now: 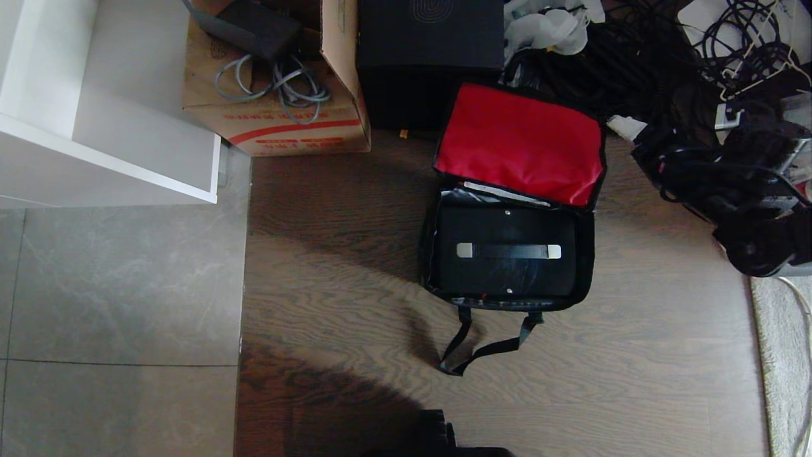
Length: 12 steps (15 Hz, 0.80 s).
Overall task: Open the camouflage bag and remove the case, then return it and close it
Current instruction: Open the top of the storage box, then grip the handle
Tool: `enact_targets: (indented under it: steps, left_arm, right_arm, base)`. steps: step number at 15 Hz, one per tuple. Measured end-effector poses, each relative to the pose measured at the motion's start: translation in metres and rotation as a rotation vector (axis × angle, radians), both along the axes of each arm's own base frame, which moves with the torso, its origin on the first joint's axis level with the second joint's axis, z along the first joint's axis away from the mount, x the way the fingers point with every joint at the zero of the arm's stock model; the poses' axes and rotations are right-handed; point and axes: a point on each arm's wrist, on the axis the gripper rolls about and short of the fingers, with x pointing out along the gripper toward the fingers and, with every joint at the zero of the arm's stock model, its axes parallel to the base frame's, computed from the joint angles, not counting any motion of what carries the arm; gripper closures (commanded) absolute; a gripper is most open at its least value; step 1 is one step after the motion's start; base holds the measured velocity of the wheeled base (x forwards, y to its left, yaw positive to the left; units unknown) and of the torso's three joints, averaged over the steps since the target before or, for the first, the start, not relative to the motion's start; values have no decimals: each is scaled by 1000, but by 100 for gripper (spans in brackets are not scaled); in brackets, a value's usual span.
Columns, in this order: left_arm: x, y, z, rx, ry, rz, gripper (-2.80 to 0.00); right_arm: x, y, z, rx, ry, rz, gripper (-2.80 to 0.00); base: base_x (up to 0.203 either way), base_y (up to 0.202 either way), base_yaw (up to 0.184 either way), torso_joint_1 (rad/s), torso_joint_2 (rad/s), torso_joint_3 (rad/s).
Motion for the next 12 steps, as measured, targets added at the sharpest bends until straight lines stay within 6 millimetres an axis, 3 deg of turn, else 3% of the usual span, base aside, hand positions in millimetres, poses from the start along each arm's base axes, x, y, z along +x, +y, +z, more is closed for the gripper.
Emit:
enact_targets:
  steps: [3,4,8,12]
  left_arm:
    - [0,0,0,0,0,0,0]
    - [0,0,0,0,0,0,0]
    - [0,0,0,0,0,0,0]
    - [0,0,0,0,0,0,0]
  right_arm:
    - [-7,0,2,5,25,-1,-280]
    - [-11,0,2,6,30,-1,0]
    - [-39,3,-20,3,186,57,0]
    - [-101,6,-50,-22,438,89,0]
  base:
    - [0,0,0,0,0,0]
    - [0,0,0,0,0,0]
    - [0,0,0,0,0,0]
    - [0,0,0,0,0,0]
